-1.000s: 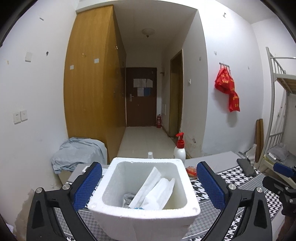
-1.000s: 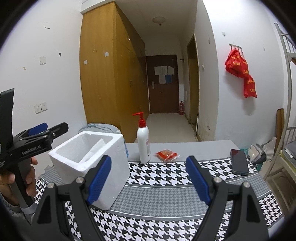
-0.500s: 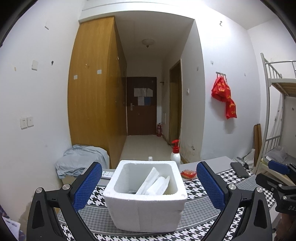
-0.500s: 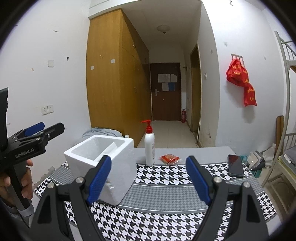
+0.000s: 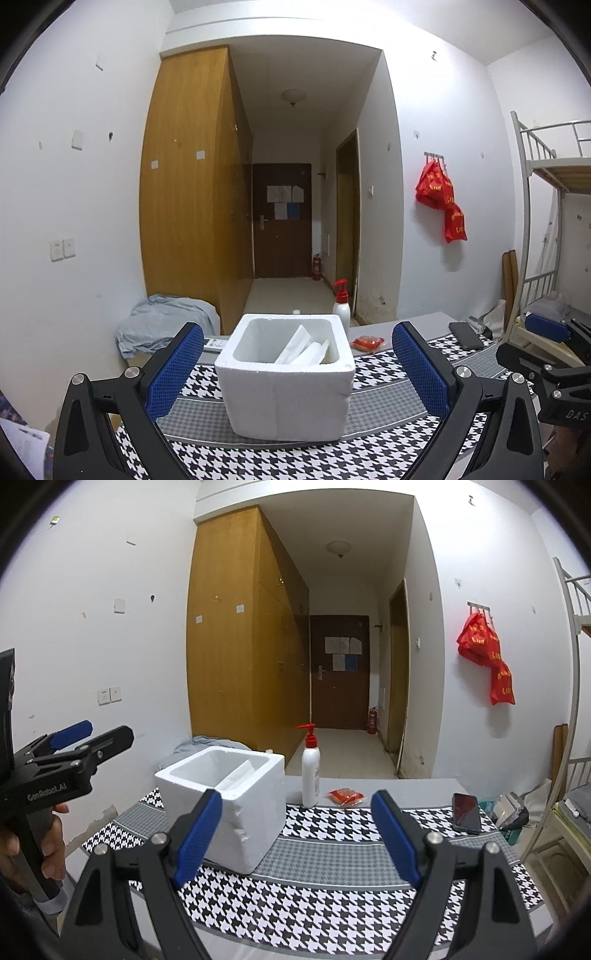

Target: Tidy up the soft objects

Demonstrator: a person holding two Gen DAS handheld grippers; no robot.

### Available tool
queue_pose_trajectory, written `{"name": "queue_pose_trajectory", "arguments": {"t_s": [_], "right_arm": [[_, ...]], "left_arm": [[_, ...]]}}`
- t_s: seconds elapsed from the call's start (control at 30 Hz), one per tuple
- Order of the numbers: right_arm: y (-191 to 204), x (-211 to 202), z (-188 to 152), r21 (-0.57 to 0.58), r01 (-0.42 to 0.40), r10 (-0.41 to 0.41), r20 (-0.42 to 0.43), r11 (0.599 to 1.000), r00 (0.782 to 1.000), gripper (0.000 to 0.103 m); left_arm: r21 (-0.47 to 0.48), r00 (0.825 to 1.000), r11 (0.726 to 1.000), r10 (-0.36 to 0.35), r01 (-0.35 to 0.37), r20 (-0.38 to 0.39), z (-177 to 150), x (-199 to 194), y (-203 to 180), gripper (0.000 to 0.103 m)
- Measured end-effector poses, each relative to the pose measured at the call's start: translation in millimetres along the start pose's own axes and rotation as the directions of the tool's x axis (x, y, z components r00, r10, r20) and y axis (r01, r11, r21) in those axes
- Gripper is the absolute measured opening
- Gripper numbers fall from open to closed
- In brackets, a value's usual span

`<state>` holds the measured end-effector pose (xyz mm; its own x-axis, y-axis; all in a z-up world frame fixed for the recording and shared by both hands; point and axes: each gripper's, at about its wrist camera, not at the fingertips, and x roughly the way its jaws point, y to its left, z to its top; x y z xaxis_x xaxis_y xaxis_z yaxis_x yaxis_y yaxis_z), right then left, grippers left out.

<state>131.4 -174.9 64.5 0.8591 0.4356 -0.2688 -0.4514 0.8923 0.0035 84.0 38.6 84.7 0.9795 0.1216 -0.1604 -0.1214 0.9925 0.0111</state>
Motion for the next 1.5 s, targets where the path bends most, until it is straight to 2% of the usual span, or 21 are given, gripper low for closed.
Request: {"name": "queue_pose_trajectory", "arguments": {"t_s": [0.4, 0.93, 1.13, 1.2, 1.23, 1.27, 1.5], "right_arm": [[8.6, -29.6, -10.9, -0.017, 0.002, -0.002, 0.033, 1.0, 0.999, 0.087], [24.9, -65.3, -34.1, -0.04, -0.011, 0.014, 0.094, 0.999, 0.995, 0.088], [29.2, -74.0, -45.6, -0.053, -0.04, 0.045, 0.106, 0.998, 0.993, 0.089], [30.4, -77.4, -48.4, -0.056, -0.048, 0.054, 0.109, 0.997, 0.993, 0.092], [30.9, -78.8, -49.7, -0.058, -0.05, 0.056, 0.111, 0.997, 0.992, 0.099], [31.1, -80.6, -50.4, -0.057, -0.05, 0.056, 0.117, 0.997, 0.992, 0.101], [33.2, -89.6, -59.6, -0.061, -0.049, 0.058, 0.145, 0.997, 0.988, 0.101]], "left_arm": [[-0.009, 0.999, 1.0, -0.008, 0.008, 0.043, -10.3, -39.5, -4.3, 0.102], [-0.022, 0.999, 1.0, -0.02, 0.021, 0.04, -40.0, -74.3, -8.7, 0.102], [-0.015, 0.999, 1.0, -0.019, 0.02, 0.036, -51.5, -82.3, -13.1, 0.102], [-0.014, 0.999, 1.0, -0.016, 0.016, 0.036, -56.2, -85.4, -14.3, 0.102], [-0.013, 0.999, 1.0, -0.017, 0.017, 0.037, -58.5, -86.8, -15.5, 0.102], [-0.012, 0.999, 1.0, -0.019, 0.019, 0.037, -59.8, -87.1, -15.9, 0.102], [-0.016, 0.999, 1.0, -0.017, 0.018, 0.046, -68.7, -96.4, -17.7, 0.102]]}}
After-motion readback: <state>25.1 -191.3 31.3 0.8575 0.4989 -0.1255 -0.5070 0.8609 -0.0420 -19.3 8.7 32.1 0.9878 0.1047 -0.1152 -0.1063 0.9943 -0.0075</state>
